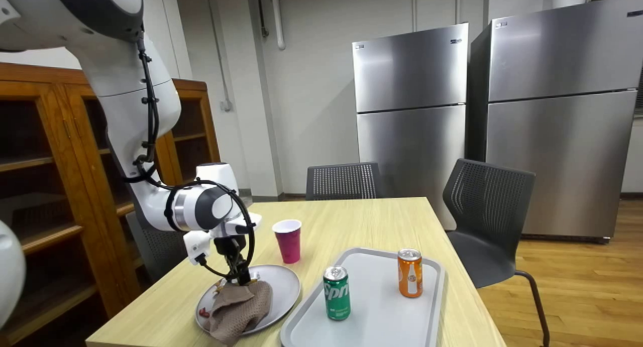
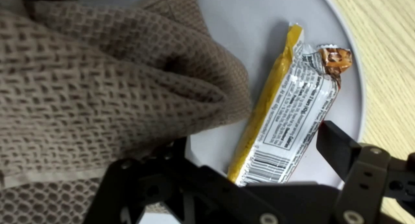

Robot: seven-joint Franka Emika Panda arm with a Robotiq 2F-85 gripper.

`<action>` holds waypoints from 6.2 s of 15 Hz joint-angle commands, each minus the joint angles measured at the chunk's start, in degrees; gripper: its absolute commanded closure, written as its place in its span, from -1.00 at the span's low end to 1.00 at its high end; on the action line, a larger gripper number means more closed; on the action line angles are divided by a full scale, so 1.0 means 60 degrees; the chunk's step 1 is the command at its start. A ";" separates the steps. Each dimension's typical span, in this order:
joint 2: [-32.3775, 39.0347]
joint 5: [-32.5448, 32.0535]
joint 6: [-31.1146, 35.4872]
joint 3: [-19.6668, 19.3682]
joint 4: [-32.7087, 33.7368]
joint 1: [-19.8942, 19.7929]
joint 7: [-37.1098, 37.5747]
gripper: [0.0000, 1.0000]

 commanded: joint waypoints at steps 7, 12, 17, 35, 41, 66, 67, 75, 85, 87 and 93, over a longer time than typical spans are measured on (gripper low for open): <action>0.0162 0.0093 -0.0040 -0.0085 0.0168 0.0038 0.0173 -1.00; -0.0016 0.0030 -0.0094 -0.0135 0.0048 0.0092 0.0136 -1.00; -0.0145 -0.0013 -0.0074 -0.0149 -0.0047 0.0181 0.0127 -1.00; -0.0252 0.0013 -0.0084 -0.0141 -0.0109 0.0182 0.0155 0.62; -0.0682 -0.0197 -0.0129 -0.0244 -0.0237 0.0417 0.0171 0.62; -0.1089 -0.1471 -0.0214 -0.0831 -0.0283 0.1534 0.0822 0.62; -0.1112 -0.1458 -0.0205 -0.0841 -0.0347 0.1503 0.0787 0.62; -0.1148 -0.1352 -0.0127 -0.0683 -0.0721 0.1267 0.0581 0.62; -0.1008 -0.1686 -0.0136 -0.0567 -0.0495 0.1567 0.0551 0.62; -0.0778 -0.1608 -0.0167 -0.0320 -0.0248 0.1450 0.0479 0.62; -0.0181 -0.1912 -0.0189 -0.0389 0.0436 0.1990 0.0695 0.62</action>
